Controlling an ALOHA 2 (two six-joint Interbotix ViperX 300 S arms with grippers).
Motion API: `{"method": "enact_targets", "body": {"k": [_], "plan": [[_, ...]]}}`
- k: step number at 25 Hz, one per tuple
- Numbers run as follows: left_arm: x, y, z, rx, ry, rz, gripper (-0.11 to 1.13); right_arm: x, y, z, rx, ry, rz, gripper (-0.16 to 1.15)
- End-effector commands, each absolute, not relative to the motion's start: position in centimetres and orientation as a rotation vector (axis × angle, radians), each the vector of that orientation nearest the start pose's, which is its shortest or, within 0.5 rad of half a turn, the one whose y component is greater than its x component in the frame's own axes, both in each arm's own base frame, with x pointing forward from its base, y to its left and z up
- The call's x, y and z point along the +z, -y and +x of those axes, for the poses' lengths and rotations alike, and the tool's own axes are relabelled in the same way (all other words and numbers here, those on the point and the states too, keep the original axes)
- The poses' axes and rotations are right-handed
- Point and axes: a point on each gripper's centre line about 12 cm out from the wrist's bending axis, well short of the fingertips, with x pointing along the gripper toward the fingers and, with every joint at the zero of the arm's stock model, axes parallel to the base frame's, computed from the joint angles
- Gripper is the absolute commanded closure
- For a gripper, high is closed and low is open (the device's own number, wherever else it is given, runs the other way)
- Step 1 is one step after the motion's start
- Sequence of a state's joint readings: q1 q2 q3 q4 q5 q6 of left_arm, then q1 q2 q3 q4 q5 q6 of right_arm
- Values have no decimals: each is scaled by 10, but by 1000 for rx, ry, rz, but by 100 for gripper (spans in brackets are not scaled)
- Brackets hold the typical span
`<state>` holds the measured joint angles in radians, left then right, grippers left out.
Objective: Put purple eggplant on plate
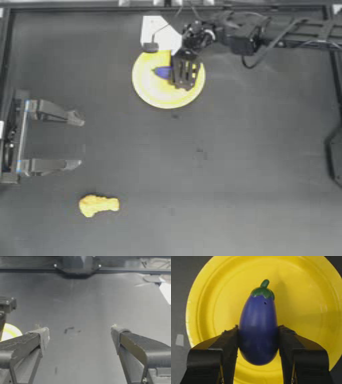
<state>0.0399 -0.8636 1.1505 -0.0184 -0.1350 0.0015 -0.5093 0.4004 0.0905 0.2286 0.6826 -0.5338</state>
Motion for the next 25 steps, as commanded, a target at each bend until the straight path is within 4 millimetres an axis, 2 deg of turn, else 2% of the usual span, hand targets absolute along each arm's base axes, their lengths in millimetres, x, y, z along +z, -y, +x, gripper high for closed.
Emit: {"method": "enact_targets", "body": {"k": [1,4,5,8,12,19,25], "plan": [[272,-9,219,45,-136,-19,-1,154,223,439,-133,-1083,28,28],[271,-10,219,47,-138,-22,-1,154,223,440,-132,-1081,21,-7],[271,-9,219,45,-138,-19,-1,154,223,440,-133,-1081,22,-11],[271,-10,219,47,-138,-19,-1,155,223,440,-133,-1081,20,-1],[271,-11,218,51,-136,-20,-1,159,223,441,-134,-1075,19,-2],[271,-12,217,57,-133,-20,-1,192,225,440,-150,-1026,-20,-2],[273,-12,218,59,-128,-20,-1,227,216,431,-158,-958,-17,-2]]}}
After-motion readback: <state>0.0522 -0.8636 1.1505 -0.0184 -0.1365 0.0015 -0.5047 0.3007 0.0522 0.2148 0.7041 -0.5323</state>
